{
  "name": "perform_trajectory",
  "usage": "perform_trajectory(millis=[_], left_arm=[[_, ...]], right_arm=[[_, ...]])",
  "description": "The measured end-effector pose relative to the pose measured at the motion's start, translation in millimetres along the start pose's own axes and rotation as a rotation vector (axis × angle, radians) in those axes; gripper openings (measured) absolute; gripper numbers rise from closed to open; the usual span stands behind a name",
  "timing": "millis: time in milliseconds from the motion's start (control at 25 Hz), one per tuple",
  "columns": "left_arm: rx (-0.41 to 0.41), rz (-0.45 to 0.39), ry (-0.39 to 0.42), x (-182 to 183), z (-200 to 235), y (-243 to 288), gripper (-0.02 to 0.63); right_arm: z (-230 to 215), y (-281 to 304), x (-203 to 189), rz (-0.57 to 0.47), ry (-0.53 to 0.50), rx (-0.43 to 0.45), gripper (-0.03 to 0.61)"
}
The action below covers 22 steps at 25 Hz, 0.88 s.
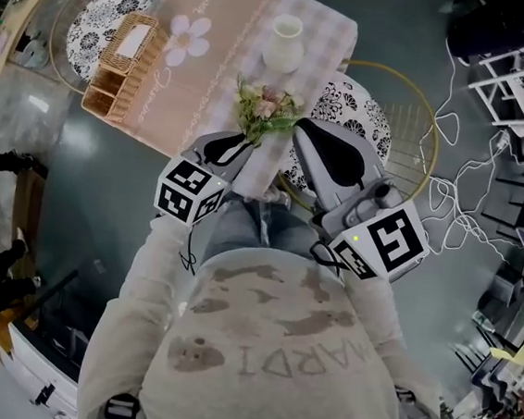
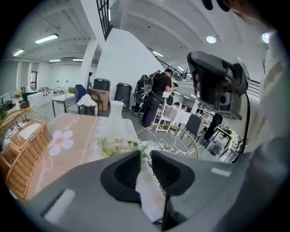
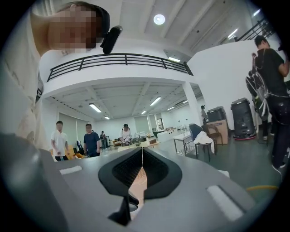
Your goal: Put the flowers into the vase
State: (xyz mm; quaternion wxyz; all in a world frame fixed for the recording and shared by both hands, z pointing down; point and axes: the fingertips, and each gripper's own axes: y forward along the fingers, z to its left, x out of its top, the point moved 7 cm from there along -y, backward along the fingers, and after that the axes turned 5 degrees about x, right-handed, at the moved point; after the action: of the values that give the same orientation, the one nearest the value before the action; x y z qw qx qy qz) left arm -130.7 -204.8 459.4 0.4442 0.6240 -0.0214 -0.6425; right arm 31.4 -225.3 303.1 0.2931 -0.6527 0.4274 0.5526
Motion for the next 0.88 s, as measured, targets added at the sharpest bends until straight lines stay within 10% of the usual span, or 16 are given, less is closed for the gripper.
perform_trajectory(millis=[880], left_arm=[[-0.19,0.358,-0.065,-64.0,49.5,67.2,0.166]], right_arm=[[-9.8,33.0,-15.2,0.063,0.06,-0.212,0.029]])
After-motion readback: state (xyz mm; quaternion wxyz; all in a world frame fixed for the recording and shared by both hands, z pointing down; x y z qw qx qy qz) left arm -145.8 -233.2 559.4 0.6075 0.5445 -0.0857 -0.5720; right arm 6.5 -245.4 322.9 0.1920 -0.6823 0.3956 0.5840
